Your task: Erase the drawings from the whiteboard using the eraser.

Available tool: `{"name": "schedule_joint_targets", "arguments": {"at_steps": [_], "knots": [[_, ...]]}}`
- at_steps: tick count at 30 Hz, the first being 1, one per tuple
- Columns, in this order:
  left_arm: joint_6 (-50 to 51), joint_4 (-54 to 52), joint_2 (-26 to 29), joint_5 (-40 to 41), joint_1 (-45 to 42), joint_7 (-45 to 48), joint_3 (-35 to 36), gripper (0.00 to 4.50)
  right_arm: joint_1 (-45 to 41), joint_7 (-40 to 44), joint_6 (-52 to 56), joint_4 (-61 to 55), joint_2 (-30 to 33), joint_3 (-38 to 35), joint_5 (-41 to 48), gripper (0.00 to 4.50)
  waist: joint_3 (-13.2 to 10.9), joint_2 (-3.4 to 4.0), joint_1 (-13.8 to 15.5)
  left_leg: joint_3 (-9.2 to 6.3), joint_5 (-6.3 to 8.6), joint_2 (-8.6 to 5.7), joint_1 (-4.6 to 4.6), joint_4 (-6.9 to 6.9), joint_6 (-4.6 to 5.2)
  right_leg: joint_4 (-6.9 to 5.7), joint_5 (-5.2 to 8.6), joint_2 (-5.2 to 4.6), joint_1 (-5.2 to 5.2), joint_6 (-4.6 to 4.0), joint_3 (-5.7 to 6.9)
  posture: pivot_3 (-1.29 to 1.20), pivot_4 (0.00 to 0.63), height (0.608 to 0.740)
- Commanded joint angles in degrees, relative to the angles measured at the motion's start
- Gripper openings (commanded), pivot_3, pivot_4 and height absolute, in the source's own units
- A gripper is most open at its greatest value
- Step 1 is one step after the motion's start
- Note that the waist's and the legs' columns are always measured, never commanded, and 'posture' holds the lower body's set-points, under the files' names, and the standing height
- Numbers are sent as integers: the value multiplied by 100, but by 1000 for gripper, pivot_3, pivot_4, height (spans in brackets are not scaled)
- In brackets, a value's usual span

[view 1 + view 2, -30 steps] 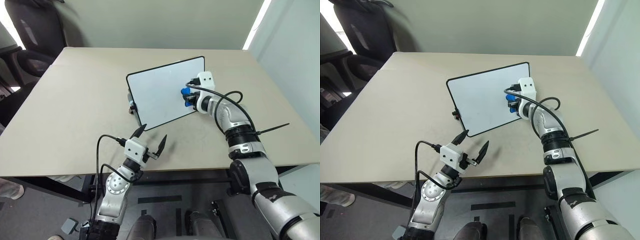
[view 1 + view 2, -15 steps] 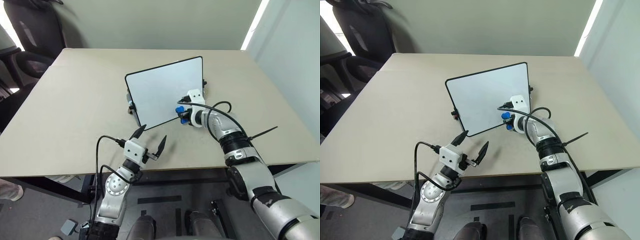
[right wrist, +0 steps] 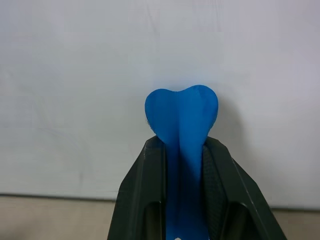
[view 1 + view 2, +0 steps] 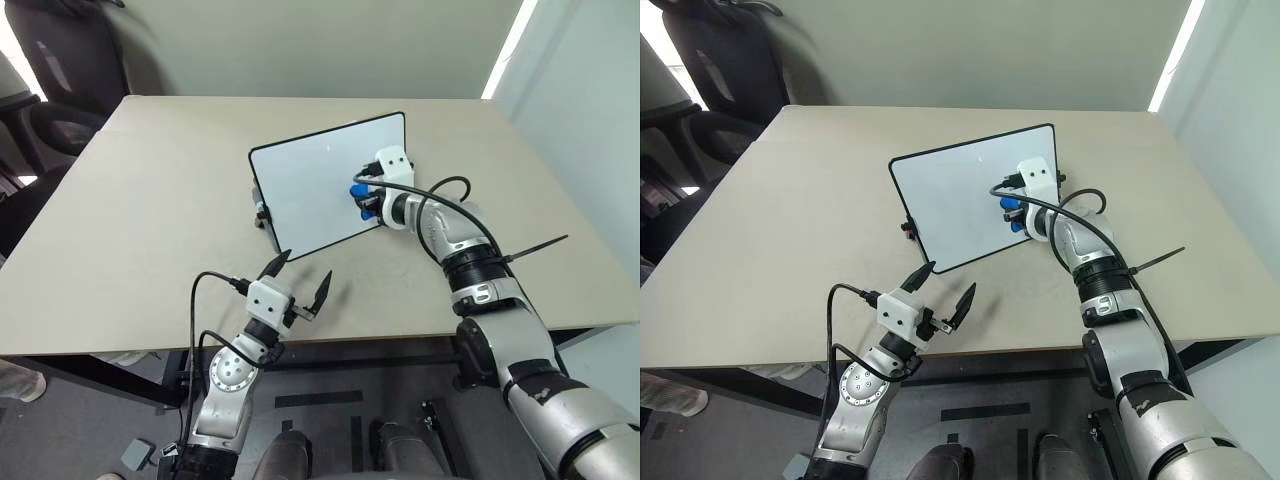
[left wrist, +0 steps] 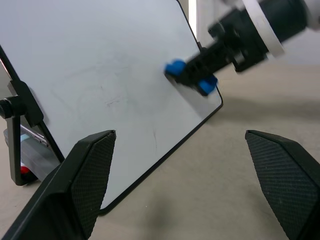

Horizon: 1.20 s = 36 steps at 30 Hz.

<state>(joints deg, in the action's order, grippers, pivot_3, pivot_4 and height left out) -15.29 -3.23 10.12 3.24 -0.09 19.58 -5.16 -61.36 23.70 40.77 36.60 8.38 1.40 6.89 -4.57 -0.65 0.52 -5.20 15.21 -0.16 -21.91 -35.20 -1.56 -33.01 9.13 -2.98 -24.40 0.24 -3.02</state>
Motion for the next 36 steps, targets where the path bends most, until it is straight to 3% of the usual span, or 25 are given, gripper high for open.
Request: {"name": "schedule_joint_targets", "arguments": {"at_steps": [1, 15, 25, 32, 36], "knots": [[-66, -278, 18, 27, 3, -32, 54, 4500, -251, 9, -205, -328, -90, 100, -45, 850, 0, 0, -12, 1, 0, 0, 0, -1, 1, 1, 0, 0, 0, 0, -1, 0, 150, 740], [-27, -306, 33, 23, -1, -22, 61, 4500, -299, -75, -382, -343, -192, 165, -192, 850, 0, 0, -26, 0, 5, 0, -1, 0, -6, -1, 0, 0, -4, 0, -1, 0, 150, 740], [-24, -231, 42, 26, -64, -4, 63, 4500, 577, 44, -404, 36, -230, 608, -478, 850, 4, -3, -28, 0, 6, -1, 12, -10, -8, -6, -8, -1, 9, -12, -3, 0, 150, 740], [-40, -114, 50, 29, -159, 13, 85, 4500, 656, -59, -334, -516, -104, 387, -354, 850, 1, 1, -16, -1, 2, -2, 0, -9, -8, -3, -22, 0, -4, -32, -2, 0, 150, 740], [-61, 20, 40, 34, -254, 36, 75, 4500, 762, -63, 2, -1579, 88, 123, -176, 850, 1, 2, -4, -1, -7, -2, -4, -9, -3, 3, -21, 1, -3, -32, 0, 0, 150, 740]]}}
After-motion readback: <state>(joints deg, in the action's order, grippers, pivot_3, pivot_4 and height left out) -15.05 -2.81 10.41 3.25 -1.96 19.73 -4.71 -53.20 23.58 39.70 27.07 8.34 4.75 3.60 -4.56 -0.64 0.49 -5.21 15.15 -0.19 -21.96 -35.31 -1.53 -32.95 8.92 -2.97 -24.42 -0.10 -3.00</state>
